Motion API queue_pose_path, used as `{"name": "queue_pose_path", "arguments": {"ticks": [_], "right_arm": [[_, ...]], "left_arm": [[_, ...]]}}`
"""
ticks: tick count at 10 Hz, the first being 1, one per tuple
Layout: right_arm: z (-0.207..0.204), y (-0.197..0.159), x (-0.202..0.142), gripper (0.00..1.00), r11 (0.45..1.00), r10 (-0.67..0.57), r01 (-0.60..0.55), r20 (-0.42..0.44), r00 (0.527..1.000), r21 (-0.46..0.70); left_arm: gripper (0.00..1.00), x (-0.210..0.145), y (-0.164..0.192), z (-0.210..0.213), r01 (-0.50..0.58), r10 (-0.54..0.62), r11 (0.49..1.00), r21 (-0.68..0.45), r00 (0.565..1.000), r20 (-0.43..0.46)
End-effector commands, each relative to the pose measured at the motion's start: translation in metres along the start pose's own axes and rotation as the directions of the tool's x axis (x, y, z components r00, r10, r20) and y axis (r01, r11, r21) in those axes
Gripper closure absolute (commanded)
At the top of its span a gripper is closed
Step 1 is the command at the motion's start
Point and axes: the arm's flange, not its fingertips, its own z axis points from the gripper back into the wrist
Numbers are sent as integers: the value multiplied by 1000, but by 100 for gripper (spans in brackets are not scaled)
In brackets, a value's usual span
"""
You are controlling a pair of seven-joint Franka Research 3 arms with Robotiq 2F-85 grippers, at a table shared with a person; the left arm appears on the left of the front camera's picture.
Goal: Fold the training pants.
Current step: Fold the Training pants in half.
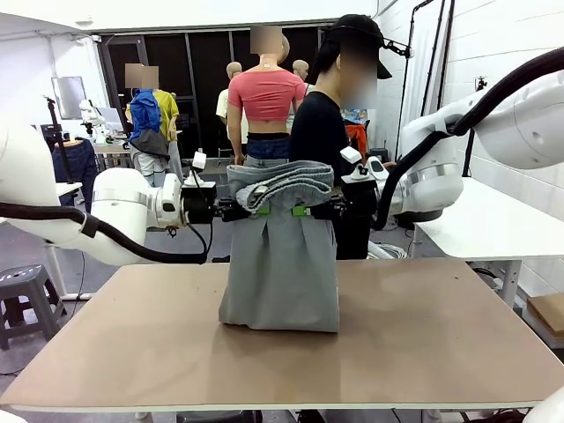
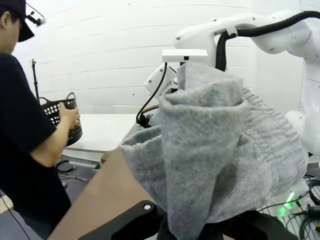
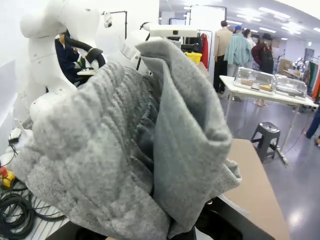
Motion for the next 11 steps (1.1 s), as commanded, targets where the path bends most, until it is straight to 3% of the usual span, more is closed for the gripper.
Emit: {"name": "queue_pose_path", "arguments": {"ticks": [1, 4, 7, 9, 11], "right_arm": [[-4, -36, 21, 100, 1000, 20, -21, -59, 998, -23], [-1, -92, 67, 100, 995, 80, -84, -89, 993, -48], [0, -130, 105, 100, 982, 163, -170, -79, 983, -86], [2, -149, 116, 100, 968, 206, -216, -85, 975, -126], [2, -151, 105, 100, 965, 215, -226, -96, 972, -130]], "left_arm": [[100, 36, 32, -5, 32, -32, 999, 22, 999, -2], [100, 87, 70, -3, 110, -110, 987, 117, 994, -10], [100, 112, 98, 0, 189, -196, 962, 197, 981, 14], [100, 121, 119, 2, 208, -222, 953, 219, 974, 37], [100, 114, 139, 5, 181, -187, 959, 217, 982, 7]]}}
